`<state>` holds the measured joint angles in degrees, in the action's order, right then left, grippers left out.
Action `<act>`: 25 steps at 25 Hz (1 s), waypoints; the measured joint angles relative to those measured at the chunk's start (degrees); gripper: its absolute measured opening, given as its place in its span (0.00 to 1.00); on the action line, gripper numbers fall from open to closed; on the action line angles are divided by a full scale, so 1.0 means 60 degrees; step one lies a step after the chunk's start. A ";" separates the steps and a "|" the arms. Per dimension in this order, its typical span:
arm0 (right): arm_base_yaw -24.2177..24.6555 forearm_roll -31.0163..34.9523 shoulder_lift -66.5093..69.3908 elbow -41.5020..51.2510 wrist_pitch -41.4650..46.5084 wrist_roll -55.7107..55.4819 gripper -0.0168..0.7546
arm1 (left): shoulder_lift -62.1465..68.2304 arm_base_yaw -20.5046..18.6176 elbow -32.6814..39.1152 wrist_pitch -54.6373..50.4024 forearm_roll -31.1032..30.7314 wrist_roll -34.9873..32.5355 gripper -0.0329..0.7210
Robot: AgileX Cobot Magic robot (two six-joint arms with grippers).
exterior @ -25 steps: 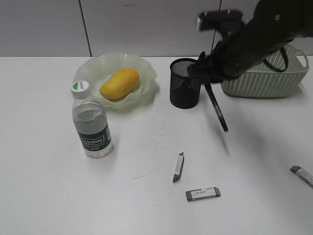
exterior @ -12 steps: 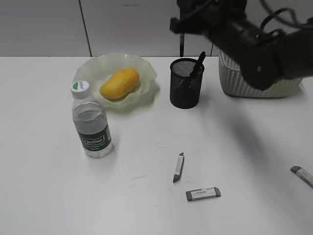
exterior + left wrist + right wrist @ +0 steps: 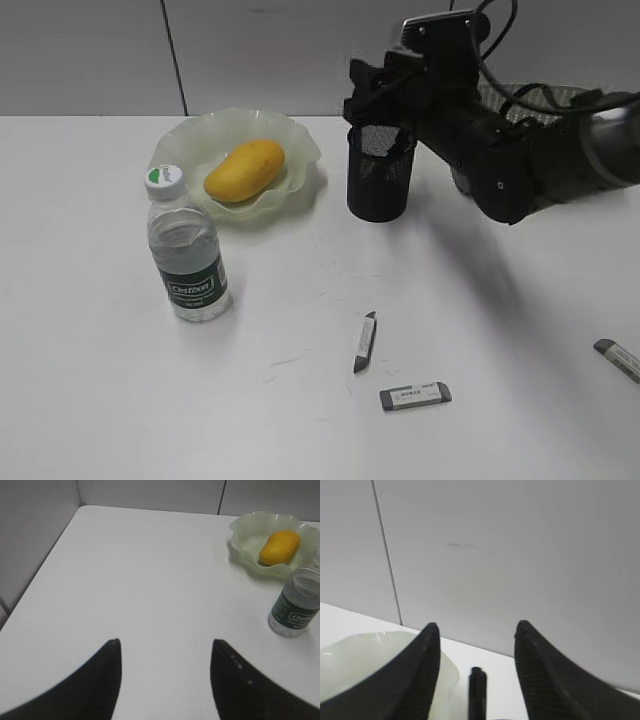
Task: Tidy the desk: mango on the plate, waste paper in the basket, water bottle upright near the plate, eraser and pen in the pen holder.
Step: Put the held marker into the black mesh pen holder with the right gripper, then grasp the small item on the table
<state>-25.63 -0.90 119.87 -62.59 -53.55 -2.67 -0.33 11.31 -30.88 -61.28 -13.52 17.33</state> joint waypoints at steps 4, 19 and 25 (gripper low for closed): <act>0.0000 0.0040 -0.1524 0.0447 0.1105 0.0226 0.59 | 0.0000 0.0000 0.0000 0.0000 0.0000 0.0000 0.60; 0.0000 -0.0281 -1.0011 0.2154 1.8131 0.0382 0.49 | 0.0000 0.0000 0.0000 0.0000 0.0000 0.0000 0.54; 0.0000 -0.0288 -1.3901 0.4048 1.9192 0.0064 0.49 | 0.0000 0.0000 0.0000 0.0000 0.0000 0.0000 0.51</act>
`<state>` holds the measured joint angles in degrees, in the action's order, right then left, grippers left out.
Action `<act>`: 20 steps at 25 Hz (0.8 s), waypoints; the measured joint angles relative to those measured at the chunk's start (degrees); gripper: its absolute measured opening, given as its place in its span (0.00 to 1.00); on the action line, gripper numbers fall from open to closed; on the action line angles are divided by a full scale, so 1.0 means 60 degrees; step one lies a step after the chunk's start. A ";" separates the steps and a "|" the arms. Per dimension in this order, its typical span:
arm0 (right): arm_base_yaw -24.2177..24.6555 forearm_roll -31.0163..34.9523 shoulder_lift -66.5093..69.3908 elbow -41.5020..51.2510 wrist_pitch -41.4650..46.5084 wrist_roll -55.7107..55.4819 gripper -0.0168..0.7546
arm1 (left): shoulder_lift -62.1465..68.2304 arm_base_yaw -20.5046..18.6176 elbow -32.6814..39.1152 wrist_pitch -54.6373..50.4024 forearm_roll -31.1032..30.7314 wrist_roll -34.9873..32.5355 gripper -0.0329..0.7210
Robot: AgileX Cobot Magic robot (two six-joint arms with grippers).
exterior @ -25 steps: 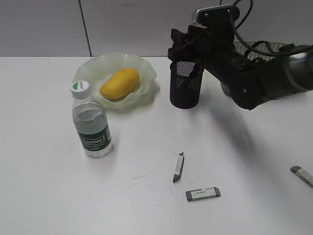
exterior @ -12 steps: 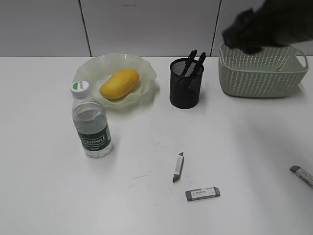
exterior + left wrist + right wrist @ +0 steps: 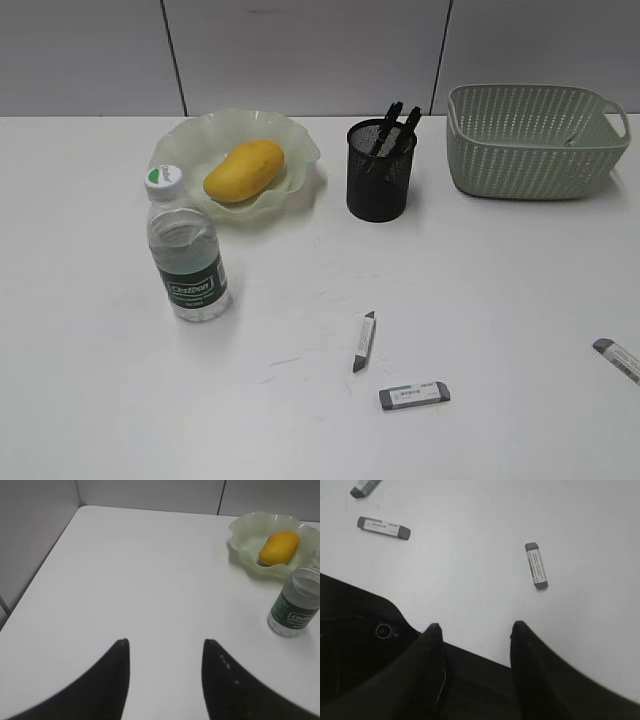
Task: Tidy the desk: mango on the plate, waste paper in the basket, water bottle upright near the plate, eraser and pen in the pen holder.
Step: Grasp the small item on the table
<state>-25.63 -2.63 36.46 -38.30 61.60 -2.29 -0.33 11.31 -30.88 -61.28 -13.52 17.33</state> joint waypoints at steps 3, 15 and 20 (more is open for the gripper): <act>0.0000 -0.0038 -0.1946 0.0615 -0.0010 -0.0007 0.49 | 0.0311 0.0000 0.0000 0.0028 0.0000 -0.0200 0.51; 0.0000 -0.0168 -0.5426 0.1511 -0.0324 -0.0018 0.47 | 0.4632 0.0000 -0.0928 0.2388 0.1730 -0.3221 0.51; 0.0000 -0.0168 -0.5426 0.1519 -0.0324 -0.0018 0.44 | 0.7337 0.0421 -0.2393 0.3128 0.2897 -0.4431 0.51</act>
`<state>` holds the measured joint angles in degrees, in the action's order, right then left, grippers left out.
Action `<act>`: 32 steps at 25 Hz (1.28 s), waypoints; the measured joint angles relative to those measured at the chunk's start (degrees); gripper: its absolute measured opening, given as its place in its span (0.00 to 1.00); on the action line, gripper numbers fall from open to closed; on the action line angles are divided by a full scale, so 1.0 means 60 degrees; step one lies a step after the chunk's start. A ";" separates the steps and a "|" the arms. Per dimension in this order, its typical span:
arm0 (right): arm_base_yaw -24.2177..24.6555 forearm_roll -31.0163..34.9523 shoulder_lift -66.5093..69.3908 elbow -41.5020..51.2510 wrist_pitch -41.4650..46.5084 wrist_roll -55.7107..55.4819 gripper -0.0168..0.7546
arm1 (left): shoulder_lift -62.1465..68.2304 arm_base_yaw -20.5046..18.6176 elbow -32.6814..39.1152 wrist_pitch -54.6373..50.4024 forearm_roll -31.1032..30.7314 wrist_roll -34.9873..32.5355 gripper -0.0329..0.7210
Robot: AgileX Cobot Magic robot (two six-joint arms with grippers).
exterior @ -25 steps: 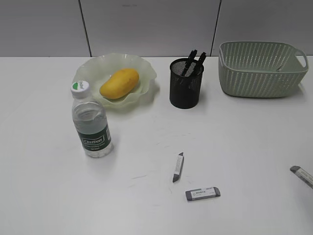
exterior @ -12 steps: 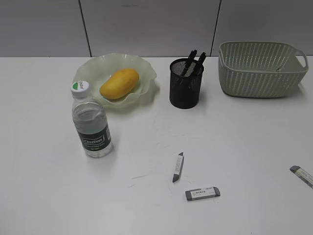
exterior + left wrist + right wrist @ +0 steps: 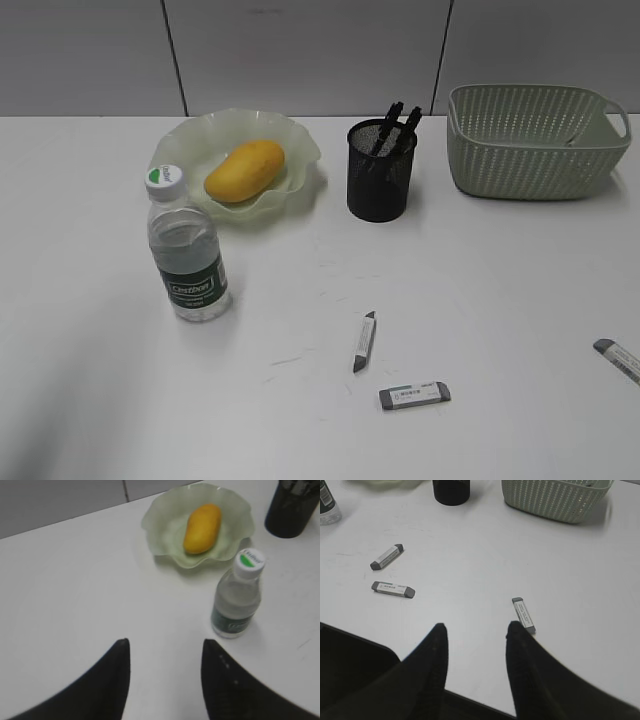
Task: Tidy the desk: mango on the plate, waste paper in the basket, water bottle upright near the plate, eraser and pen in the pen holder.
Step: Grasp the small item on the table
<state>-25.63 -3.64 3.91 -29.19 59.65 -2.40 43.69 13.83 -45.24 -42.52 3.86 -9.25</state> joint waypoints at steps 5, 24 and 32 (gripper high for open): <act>0.0000 -0.0011 0.0000 0.0000 0.0000 -0.0009 0.43 | 0.3060 0.2614 -0.1557 0.0582 0.0099 -0.0166 0.50; 0.0000 -0.0029 0.0000 0.0000 0.0000 -0.0009 0.42 | 1.2982 0.6884 -0.6355 0.0985 -0.1105 0.4188 0.55; 0.0000 -0.0029 0.0000 0.0000 0.0000 -0.0009 0.42 | 1.3301 0.6802 -0.6457 0.1347 -0.2717 0.5866 0.55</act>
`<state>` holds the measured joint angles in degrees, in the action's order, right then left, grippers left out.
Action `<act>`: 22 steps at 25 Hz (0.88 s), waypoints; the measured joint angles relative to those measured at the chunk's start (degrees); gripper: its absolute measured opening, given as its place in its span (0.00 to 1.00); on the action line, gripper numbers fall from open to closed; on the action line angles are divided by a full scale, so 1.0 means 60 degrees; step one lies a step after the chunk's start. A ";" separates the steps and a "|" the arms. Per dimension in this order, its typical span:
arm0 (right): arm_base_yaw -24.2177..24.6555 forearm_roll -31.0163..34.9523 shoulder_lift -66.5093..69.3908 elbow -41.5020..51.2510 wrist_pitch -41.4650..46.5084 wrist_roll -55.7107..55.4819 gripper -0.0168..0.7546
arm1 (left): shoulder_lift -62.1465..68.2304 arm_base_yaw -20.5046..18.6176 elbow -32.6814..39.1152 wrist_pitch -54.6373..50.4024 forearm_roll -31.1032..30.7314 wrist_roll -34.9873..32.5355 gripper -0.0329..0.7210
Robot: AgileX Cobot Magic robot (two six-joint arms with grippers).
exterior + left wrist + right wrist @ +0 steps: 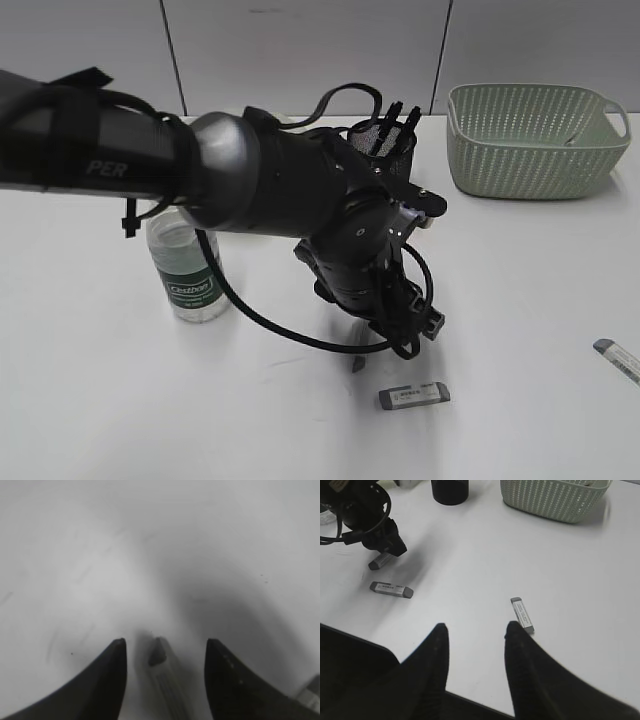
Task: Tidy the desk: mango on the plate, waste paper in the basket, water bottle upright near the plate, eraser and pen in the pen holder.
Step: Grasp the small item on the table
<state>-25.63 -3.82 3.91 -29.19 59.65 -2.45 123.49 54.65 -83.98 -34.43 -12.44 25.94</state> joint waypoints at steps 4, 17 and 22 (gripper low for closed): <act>0.0000 0.0000 0.0000 0.0000 0.0000 0.0000 0.42 | 0.0007 -0.0087 0.0000 0.0143 -0.0122 0.0273 0.50; 0.0000 0.0000 0.0000 0.0000 0.0000 0.0000 0.42 | 0.0383 -0.0222 -0.0030 0.0637 0.0036 0.0401 0.14; 0.0000 0.0000 0.0000 0.0000 -0.0008 0.0000 0.42 | -0.0395 -0.0516 -0.0114 0.2615 -0.1021 0.0401 0.14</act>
<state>-25.63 -3.82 3.91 -29.19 59.60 -2.45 121.12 51.55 -84.67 -18.74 -18.57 28.35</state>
